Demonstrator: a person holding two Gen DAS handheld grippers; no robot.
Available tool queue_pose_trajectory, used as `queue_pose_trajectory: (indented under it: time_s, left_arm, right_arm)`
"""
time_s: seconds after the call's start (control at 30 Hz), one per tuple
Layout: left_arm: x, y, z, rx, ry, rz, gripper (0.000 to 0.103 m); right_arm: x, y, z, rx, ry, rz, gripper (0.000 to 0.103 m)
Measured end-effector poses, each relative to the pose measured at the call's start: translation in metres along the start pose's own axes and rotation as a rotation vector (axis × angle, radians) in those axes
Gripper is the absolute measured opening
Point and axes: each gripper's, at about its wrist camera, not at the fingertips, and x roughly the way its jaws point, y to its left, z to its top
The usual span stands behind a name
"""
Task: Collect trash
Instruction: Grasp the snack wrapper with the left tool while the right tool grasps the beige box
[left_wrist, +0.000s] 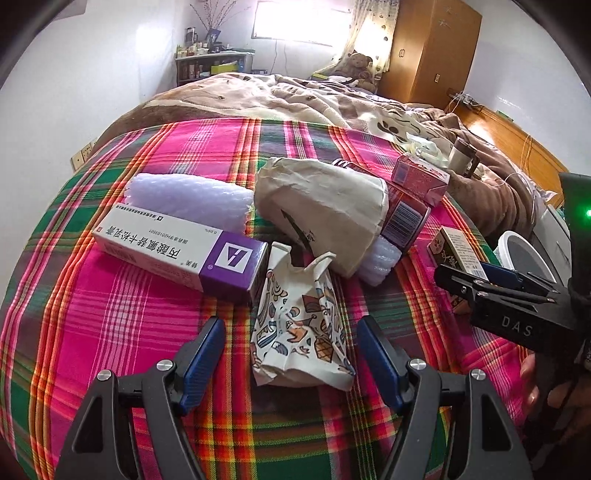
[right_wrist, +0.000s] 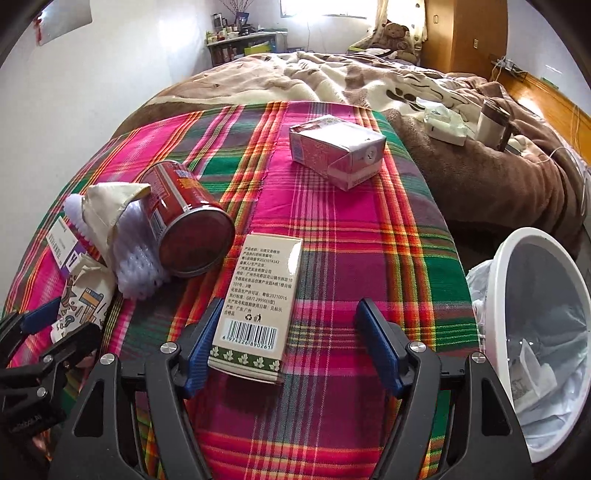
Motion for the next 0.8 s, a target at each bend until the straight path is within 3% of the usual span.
queue_pose_trajectory:
  time_s: [0.1, 0.23, 0.33, 0.47, 0.8]
  left_arm:
    - [0.003, 0.000, 0.003, -0.013, 0.005, -0.014, 0.071]
    - [0.004, -0.001, 0.004, -0.015, 0.003, -0.029, 0.060]
    - [0.004, -0.003, 0.005, -0.004, 0.003, -0.012, 0.049]
    - [0.003, -0.005, 0.004, 0.000, -0.003, -0.008, 0.049]
    - [-0.015, -0.012, -0.003, -0.005, -0.038, -0.010, 0.049]
  right_arm:
    - [0.002, 0.004, 0.001, -0.020, -0.012, -0.010, 0.073]
    - [0.002, 0.002, 0.000, 0.010, -0.015, 0.015, 0.070]
    - [0.000, 0.000, -0.002, 0.017, -0.026, 0.002, 0.052]
    - [-0.002, -0.001, -0.004, 0.024, -0.032, 0.017, 0.034]
    - [-0.017, -0.001, -0.012, 0.027, -0.071, 0.056, 0.034]
